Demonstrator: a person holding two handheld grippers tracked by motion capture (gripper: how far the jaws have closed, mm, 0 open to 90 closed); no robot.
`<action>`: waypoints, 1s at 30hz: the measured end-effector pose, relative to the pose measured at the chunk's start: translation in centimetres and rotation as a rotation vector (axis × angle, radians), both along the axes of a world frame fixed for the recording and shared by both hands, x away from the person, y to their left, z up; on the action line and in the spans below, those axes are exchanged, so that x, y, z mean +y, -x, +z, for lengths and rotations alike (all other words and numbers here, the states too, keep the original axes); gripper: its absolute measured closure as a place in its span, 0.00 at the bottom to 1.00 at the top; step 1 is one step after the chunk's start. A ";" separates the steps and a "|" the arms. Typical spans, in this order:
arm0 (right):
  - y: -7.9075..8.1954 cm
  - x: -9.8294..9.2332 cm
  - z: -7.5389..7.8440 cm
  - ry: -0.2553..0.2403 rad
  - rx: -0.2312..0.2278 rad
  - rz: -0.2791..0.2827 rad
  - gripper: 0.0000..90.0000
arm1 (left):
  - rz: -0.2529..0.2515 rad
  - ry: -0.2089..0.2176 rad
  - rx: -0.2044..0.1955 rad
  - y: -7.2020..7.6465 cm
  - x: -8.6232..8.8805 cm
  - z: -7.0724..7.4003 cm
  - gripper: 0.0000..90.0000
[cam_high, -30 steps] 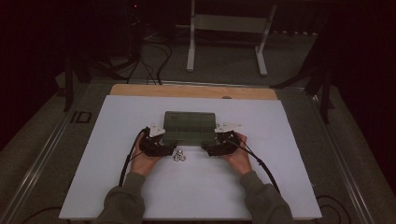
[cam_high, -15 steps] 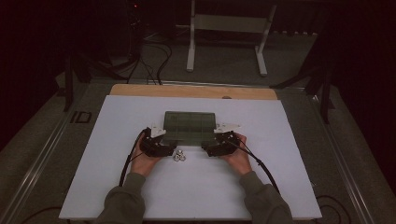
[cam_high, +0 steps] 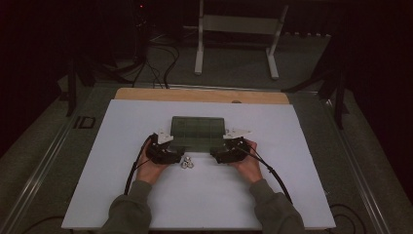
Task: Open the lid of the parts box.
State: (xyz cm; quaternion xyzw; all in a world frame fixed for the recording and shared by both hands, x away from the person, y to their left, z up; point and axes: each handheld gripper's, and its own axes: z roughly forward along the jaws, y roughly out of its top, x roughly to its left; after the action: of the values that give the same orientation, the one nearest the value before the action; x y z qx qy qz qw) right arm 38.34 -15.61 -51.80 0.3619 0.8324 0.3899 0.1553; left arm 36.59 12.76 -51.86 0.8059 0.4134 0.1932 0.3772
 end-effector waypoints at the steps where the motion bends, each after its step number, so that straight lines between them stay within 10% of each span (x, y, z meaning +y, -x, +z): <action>1: 0.0 0.0 0.0 0.001 -0.002 -0.002 0.20 | 0.000 -0.001 0.000 0.0 0.0 0.0 0.25; 30: 0.1 0.1 0.1 0.023 -0.013 0.002 0.23 | -0.006 -0.032 -0.009 0.2 -0.2 0.0 0.27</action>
State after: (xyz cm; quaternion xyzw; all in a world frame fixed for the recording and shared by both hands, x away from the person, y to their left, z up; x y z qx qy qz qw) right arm 38.19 -15.55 -51.68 0.3567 0.8362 0.3827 0.1645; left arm 36.38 12.61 -51.84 0.8123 0.4060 0.2023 0.3667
